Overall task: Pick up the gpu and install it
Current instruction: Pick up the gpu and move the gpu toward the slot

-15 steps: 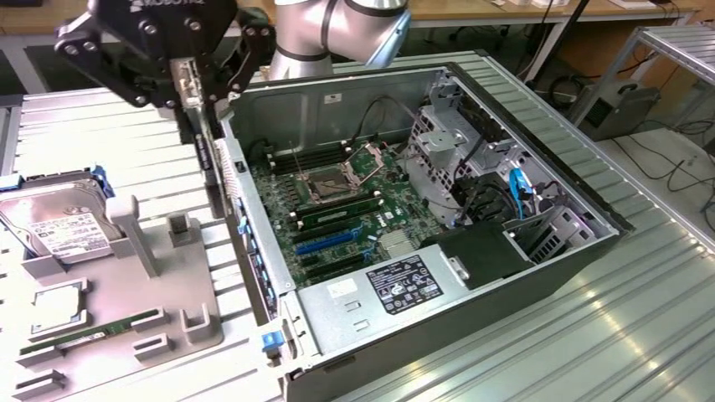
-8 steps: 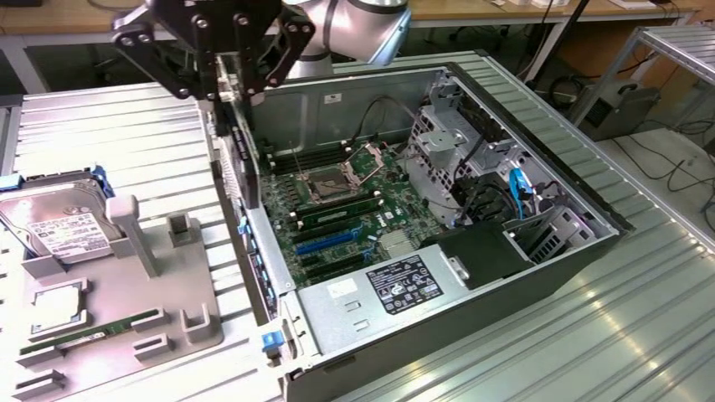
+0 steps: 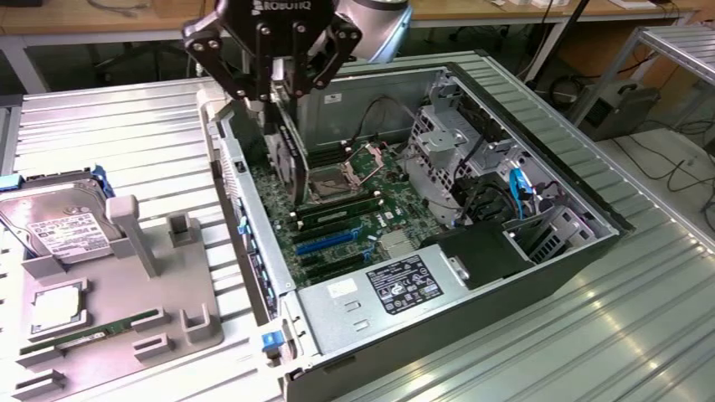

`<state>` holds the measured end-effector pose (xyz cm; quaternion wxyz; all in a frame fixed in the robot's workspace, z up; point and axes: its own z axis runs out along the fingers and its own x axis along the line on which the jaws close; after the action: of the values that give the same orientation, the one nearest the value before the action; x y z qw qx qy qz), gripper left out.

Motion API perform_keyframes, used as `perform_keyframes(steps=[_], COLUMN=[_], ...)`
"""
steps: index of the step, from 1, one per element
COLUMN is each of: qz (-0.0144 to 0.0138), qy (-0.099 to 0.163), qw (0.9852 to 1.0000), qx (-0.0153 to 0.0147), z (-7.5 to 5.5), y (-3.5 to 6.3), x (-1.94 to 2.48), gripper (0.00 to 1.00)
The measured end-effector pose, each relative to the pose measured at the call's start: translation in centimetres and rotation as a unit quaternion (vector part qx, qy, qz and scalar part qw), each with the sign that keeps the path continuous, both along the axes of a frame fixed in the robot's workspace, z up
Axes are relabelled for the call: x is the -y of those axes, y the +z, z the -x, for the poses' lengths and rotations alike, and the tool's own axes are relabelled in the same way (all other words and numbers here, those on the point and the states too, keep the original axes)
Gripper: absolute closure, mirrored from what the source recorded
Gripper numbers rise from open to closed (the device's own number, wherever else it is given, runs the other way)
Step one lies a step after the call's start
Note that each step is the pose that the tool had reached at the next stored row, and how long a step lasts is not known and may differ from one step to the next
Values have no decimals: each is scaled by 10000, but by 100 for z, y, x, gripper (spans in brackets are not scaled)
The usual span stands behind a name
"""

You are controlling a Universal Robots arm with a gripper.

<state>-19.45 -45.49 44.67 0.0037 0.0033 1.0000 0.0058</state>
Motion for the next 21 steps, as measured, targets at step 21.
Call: perform_keyframes(steps=[21], qz=[87], qy=[0], qw=[10000], qx=[-4], z=[-1053], y=[-416], x=[-202], gripper=[74])
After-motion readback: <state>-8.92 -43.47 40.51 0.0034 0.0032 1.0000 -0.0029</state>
